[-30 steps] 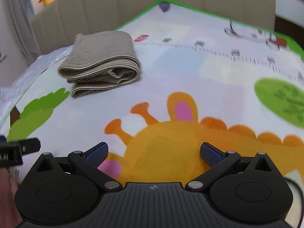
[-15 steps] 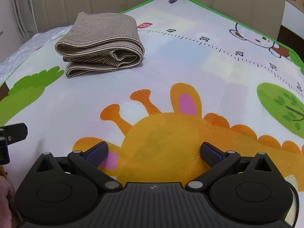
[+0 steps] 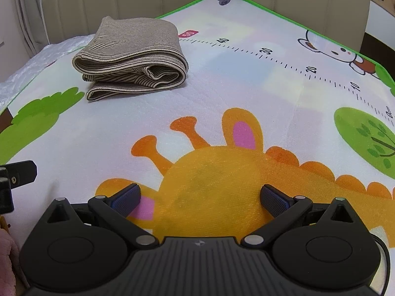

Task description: Fold clothes

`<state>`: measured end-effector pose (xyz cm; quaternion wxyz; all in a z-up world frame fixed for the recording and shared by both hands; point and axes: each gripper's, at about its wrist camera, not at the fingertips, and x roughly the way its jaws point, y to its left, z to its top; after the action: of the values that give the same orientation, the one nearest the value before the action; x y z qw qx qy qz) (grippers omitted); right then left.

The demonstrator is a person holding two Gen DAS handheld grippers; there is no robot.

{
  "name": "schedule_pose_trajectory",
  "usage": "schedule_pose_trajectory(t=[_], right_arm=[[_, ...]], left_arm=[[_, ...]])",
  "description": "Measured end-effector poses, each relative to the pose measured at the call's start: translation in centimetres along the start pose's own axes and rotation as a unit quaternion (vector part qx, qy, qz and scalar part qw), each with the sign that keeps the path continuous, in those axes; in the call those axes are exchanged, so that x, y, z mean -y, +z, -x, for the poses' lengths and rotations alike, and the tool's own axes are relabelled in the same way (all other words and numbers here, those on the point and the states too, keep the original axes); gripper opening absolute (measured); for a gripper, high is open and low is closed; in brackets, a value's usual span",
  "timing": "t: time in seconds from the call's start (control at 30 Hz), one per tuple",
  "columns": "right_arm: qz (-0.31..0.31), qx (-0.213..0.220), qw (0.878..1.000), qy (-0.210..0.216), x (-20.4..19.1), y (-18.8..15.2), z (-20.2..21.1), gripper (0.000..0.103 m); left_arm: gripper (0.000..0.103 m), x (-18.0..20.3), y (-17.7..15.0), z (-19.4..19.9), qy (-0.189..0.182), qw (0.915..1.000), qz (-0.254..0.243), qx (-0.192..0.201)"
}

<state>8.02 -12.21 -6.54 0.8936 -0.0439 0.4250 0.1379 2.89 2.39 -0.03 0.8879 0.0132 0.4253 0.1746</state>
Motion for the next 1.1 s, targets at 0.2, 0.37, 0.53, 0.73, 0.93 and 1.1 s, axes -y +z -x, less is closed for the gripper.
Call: schedule_pose_trajectory(t=[0.2,0.37,0.53,0.73,0.93,1.1], right_arm=[[-0.004,0.011,1.000,0.007,0.10,-0.11,0.13,0.103],[-0.007,0.014,1.000,0.009,0.18,-0.11,0.14,0.103],[-0.012,0.014,1.000,0.012,0.30,-0.03,0.12,0.103],[-0.012,0.014,1.000,0.012,0.29,-0.03,0.10,0.103],[-0.010,0.012,1.000,0.010,0.23,-0.10,0.09,0.103],[-0.009,0.012,1.000,0.010,0.31,-0.13,0.11,0.103]], left_arm=[[0.103,-0.32,-0.02,0.20,-0.004,0.9999,0.012,0.006],[0.103,-0.37,-0.02,0.29,-0.006,0.9998,0.014,0.009],[0.103,-0.42,-0.03,0.40,-0.007,0.9998,0.015,0.011],[0.103,-0.39,-0.01,0.51,-0.004,0.9998,0.016,0.012],[0.103,-0.52,0.12,0.45,-0.001,0.9999,0.015,0.008],[0.103,-0.50,0.09,0.45,0.000,0.9999,0.014,0.006]])
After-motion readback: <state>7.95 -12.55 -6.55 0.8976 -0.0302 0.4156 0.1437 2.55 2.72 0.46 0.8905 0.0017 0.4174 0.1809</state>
